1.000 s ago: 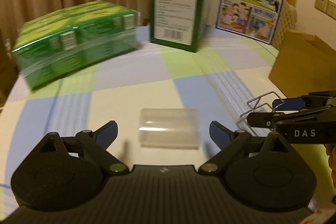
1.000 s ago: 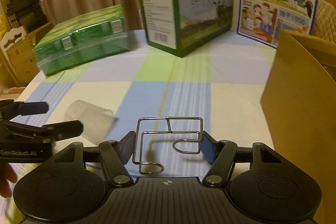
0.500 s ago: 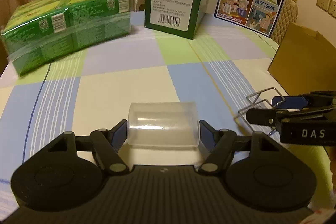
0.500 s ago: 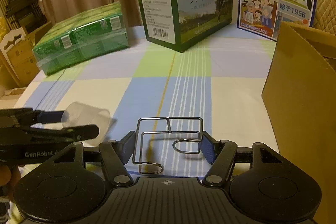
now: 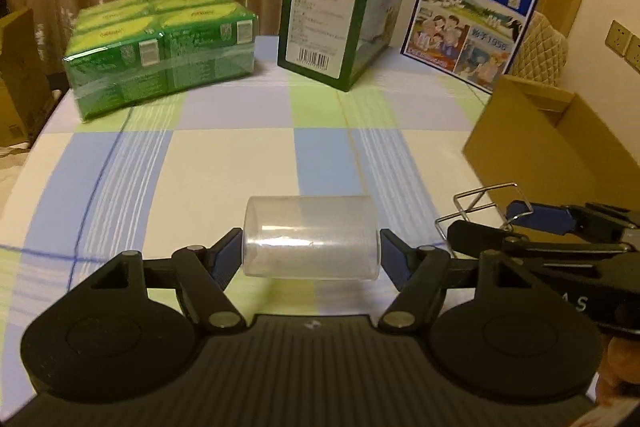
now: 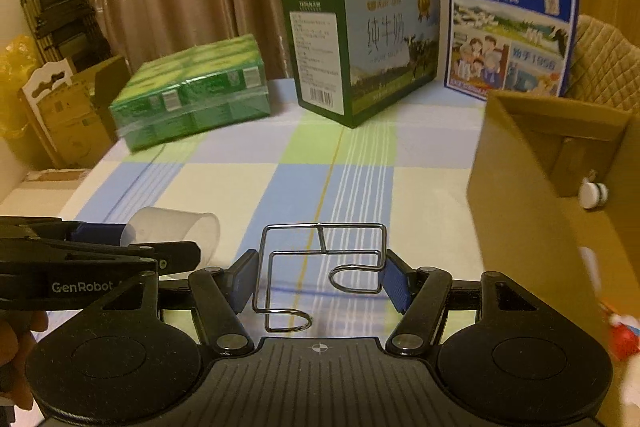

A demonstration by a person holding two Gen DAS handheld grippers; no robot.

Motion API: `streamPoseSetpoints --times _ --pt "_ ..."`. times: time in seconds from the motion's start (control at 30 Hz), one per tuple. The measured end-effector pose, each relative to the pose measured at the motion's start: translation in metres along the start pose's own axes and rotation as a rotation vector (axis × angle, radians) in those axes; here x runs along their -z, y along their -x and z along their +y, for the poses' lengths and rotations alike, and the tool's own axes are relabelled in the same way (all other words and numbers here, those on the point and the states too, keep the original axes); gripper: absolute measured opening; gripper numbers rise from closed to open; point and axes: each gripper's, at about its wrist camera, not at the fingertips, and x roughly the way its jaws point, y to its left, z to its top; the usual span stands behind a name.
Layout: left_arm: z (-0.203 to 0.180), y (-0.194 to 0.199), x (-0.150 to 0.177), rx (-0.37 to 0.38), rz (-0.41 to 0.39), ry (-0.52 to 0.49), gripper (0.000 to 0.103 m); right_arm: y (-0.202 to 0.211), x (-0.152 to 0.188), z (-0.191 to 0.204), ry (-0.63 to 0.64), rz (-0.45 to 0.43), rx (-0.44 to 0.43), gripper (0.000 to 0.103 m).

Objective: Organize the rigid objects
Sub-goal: 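Carry the clear cup and wire hook over the cardboard box with both grippers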

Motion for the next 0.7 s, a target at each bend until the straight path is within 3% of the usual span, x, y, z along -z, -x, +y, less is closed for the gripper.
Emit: streamPoseSetpoints --times 0.43,0.7 --pt "-0.080 0.130 0.019 0.028 -0.096 -0.064 0.068 0.161 0.018 -0.023 -0.044 -0.106 0.021 0.062" --pt "-0.155 0.162 0.036 0.123 -0.097 -0.120 0.068 0.232 0.043 -0.085 -0.084 -0.131 0.099 0.062"
